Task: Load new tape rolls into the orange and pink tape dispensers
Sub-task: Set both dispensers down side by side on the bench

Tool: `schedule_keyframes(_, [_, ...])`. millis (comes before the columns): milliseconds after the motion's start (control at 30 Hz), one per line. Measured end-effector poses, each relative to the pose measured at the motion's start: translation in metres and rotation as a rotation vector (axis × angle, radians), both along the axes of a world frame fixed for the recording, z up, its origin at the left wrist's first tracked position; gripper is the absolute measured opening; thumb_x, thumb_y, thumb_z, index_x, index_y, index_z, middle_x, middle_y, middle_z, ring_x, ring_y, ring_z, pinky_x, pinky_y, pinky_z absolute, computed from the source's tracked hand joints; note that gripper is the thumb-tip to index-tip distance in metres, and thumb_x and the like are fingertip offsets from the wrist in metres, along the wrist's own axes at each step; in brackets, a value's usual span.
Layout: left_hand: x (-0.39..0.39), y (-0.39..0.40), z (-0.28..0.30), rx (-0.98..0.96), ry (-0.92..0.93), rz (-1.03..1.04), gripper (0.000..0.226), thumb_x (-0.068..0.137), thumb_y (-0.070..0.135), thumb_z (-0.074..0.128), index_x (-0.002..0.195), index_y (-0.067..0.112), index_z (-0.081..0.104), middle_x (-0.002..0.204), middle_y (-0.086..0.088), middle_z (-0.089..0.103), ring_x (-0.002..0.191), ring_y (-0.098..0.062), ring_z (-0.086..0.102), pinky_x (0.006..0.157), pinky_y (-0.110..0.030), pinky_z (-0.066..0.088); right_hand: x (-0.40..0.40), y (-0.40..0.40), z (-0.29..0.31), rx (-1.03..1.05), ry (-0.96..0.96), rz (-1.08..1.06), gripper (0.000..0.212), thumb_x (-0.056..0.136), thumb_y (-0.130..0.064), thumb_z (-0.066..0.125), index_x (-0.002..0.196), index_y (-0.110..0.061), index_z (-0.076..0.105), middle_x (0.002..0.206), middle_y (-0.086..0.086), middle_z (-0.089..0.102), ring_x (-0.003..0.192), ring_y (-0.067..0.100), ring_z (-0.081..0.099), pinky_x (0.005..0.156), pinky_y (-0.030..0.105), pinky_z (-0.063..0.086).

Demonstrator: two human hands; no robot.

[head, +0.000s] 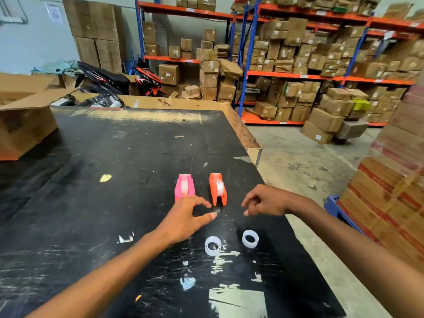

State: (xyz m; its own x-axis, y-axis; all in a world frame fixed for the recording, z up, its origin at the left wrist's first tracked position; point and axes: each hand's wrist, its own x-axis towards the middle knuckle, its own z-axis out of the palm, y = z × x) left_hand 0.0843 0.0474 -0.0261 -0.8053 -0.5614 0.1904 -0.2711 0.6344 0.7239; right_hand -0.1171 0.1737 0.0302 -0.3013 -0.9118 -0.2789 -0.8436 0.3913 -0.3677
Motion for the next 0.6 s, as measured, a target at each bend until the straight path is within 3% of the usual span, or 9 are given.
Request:
schedule_keyframes(100, [0.005, 0.012, -0.001, 0.007, -0.131, -0.108, 0.055, 0.075, 0.053, 0.071, 0.119, 0.021, 0.066, 0.121, 0.008, 0.066, 0.114, -0.008, 0.059, 0.101, -0.028, 0.046, 0.009, 0.022, -0.005, 0.125, 0.007, 0.028, 0.051, 0.077, -0.033, 0.075, 0.122, -0.016, 0.060, 0.093, -0.002, 0.063, 0.086, 0.015, 0.057, 0.079, 0.027, 0.046])
schedule_keyframes(167, [0.009, 0.017, -0.002, -0.131, -0.286, -0.162, 0.071, 0.069, 0.065, 0.067, 0.128, 0.027, 0.059, 0.126, 0.007, 0.061, 0.120, -0.011, 0.055, 0.101, -0.035, 0.046, 0.015, 0.031, -0.011, 0.152, 0.029, 0.029, 0.062, 0.075, -0.036, 0.076, 0.130, -0.018, 0.054, 0.100, -0.004, 0.058, 0.088, 0.015, 0.055, 0.078, 0.026, 0.042])
schedule_keyframes(267, [0.012, 0.025, -0.005, -0.339, -0.455, -0.207, 0.079, 0.072, 0.068, 0.063, 0.138, 0.027, 0.049, 0.131, 0.003, 0.055, 0.126, -0.015, 0.046, 0.100, -0.037, 0.043, 0.024, 0.038, -0.023, 0.133, 0.063, 0.025, 0.070, 0.073, -0.037, 0.078, 0.134, -0.019, 0.049, 0.099, -0.003, 0.055, 0.087, 0.016, 0.053, 0.078, 0.029, 0.044])
schedule_keyframes(367, [0.014, 0.029, -0.013, -0.413, -0.455, -0.211, 0.072, 0.077, 0.064, 0.060, 0.135, 0.024, 0.051, 0.128, 0.001, 0.056, 0.124, -0.018, 0.046, 0.097, -0.039, 0.045, 0.029, 0.039, -0.036, 0.094, 0.095, 0.009, 0.067, 0.072, -0.039, 0.078, 0.131, -0.021, 0.051, 0.097, -0.002, 0.053, 0.086, 0.017, 0.052, 0.078, 0.032, 0.046])
schedule_keyframes(500, [0.016, 0.031, -0.022, -0.448, -0.384, -0.205, 0.047, 0.084, 0.055, 0.056, 0.113, 0.018, 0.063, 0.111, 0.000, 0.061, 0.110, -0.020, 0.051, 0.087, -0.038, 0.047, 0.031, 0.036, -0.042, 0.064, 0.082, -0.019, 0.046, 0.072, -0.039, 0.078, 0.112, -0.022, 0.062, 0.095, -0.002, 0.056, 0.084, 0.018, 0.054, 0.074, 0.032, 0.047])
schedule_keyframes(600, [0.025, 0.025, -0.023, -0.435, -0.337, -0.190, 0.047, 0.085, 0.055, 0.055, 0.115, 0.019, 0.063, 0.110, 0.002, 0.062, 0.108, -0.018, 0.052, 0.088, -0.038, 0.047, 0.038, 0.025, -0.039, 0.080, 0.080, 0.032, 0.039, 0.073, -0.037, 0.078, 0.105, -0.020, 0.066, 0.090, -0.004, 0.058, 0.082, 0.018, 0.055, 0.075, 0.033, 0.049])
